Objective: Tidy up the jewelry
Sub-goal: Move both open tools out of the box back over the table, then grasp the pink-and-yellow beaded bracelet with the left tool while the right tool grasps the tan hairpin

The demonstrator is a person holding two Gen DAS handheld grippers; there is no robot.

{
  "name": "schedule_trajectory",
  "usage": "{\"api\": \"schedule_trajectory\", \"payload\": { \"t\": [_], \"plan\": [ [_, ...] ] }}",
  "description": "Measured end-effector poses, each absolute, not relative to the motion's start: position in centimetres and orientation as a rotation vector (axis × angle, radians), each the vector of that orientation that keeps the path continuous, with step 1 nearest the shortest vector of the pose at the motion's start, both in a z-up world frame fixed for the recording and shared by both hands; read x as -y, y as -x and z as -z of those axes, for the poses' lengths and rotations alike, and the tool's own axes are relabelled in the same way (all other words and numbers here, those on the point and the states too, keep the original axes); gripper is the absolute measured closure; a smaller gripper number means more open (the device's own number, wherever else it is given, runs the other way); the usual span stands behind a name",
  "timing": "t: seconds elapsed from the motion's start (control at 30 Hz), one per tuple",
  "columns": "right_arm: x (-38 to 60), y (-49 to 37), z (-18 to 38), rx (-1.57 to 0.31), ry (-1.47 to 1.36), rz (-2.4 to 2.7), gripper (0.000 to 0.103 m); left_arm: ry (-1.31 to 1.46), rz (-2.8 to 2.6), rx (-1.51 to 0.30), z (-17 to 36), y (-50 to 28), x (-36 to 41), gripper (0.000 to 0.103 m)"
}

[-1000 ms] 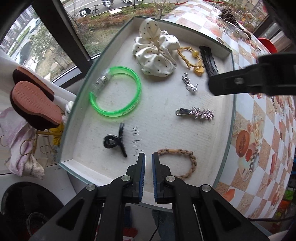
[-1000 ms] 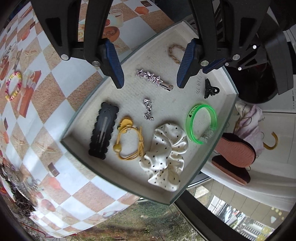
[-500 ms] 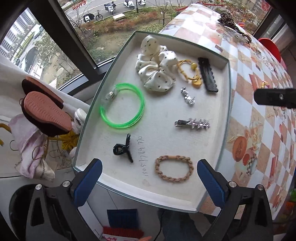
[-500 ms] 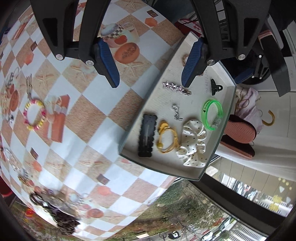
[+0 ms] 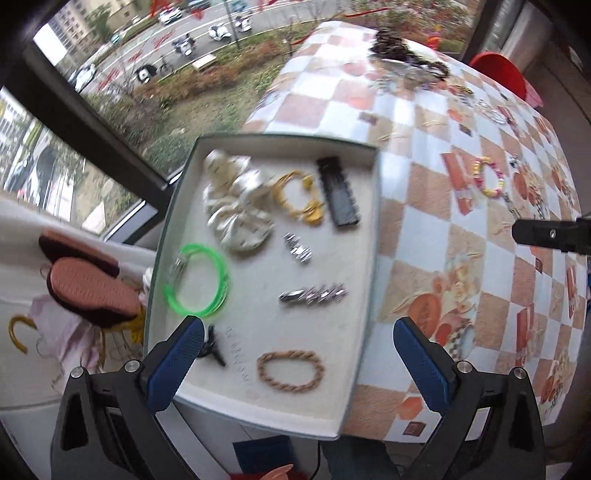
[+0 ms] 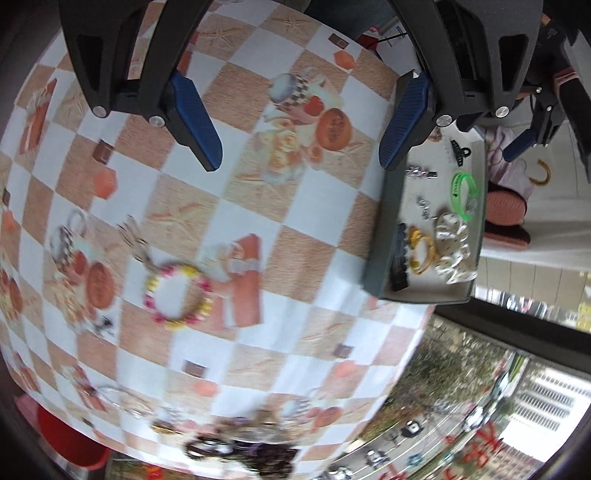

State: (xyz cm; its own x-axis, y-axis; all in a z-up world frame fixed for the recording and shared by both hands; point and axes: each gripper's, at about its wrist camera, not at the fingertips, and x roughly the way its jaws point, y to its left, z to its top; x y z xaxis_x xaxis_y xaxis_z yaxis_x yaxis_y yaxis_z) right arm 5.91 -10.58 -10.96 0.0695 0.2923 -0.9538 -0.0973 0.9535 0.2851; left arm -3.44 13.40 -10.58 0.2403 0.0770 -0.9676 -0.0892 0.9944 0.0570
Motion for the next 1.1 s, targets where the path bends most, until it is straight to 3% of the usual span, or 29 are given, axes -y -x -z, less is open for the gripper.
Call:
{"api": "schedule_trajectory", "payload": {
  "t": [0.53, 1.1],
  "plan": [
    [21.0, -5.9, 12.8, -1.447, -0.139, -0.101, 0.014, -0.068, 0.056, -1.317, 10.1, -2.6, -4.1, 0.0],
    [20.6, -8.7, 15.0, -1.386, 0.01, -0.184, 0.014, -0.113, 0.114, -1.312, 15.1, -12.2, 2.8, 0.0]
  ]
}}
